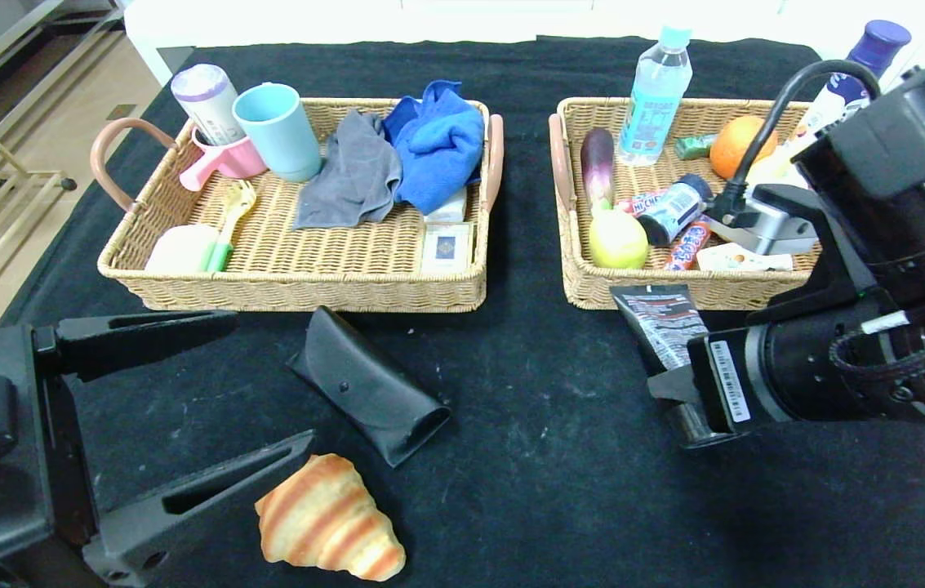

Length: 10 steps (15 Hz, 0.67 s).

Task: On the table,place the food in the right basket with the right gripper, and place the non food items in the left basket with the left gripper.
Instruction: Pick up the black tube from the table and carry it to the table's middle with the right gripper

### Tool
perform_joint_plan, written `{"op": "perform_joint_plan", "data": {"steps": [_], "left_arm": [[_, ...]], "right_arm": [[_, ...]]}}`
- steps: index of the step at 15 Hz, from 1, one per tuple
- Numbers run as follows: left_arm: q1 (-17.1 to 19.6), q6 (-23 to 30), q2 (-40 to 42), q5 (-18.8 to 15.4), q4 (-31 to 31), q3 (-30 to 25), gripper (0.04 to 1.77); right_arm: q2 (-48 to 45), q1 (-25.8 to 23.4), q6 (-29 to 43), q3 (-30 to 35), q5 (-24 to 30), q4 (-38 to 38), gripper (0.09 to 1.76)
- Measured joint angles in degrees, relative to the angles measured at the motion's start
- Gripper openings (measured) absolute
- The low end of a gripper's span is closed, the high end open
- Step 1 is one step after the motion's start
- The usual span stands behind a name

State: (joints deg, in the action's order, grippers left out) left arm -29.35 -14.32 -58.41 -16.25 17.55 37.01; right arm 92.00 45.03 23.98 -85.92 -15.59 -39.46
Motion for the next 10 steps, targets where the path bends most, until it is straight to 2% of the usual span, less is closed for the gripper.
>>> {"op": "perform_joint_plan", "data": {"steps": [3, 10], "left_arm": [[0.0, -0.06, 0.17, 0.0, 0.0, 0.04, 1.72], [-0.02, -0.37, 1.24, -0.01, -0.04, 0.22, 1.72]], "right_arm": [[4.13, 2.1, -0.02, -4.07, -3.12, 0.3, 0.8], [11.91, 5.41, -0.11, -7.49, -3.34, 5.62, 0.79]]}}
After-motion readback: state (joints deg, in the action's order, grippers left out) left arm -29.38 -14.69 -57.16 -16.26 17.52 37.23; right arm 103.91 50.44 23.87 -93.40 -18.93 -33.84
